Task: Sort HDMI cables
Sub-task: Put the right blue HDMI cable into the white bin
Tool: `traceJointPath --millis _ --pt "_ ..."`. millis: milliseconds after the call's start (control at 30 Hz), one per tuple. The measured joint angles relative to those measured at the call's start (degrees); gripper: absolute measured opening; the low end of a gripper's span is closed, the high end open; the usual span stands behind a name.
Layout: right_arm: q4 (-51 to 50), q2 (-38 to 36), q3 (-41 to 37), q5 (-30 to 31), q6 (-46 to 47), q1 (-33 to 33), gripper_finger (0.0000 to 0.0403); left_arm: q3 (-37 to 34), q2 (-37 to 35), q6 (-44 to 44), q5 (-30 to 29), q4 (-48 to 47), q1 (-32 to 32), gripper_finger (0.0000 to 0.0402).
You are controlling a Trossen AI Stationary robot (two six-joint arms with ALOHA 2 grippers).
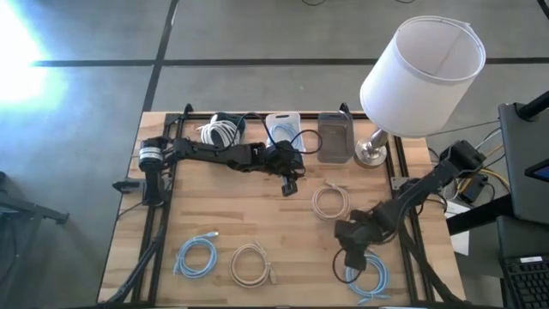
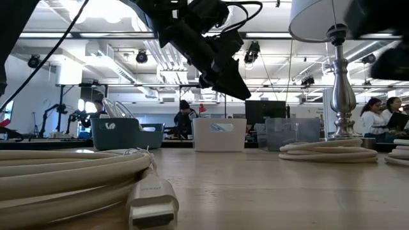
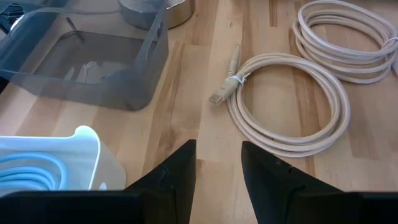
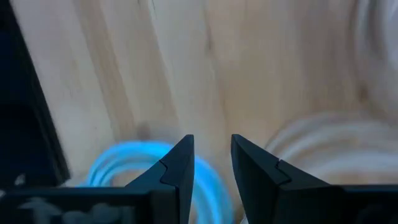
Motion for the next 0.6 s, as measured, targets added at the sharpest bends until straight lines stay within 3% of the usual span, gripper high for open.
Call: traceJointPath --millis 133,300,600 --pt "-1.6 2.5 -0.2 -4.9 10.8 2.7 0.0094 0.0 0.0 0.0 0.0 0.0 0.0 0.0131" --pt "-1.9 5.3 -0.5 -5.6 18.6 6.3 0.0097 -0.8 0.0 0.0 0.0 0.1 0.0 0.0131" --pt "-1.8 9.6 -0.5 -5.6 19.8 9.1 0.0114 -1.9 0.0 -0.7 0.0 0.4 0.0 0.0131"
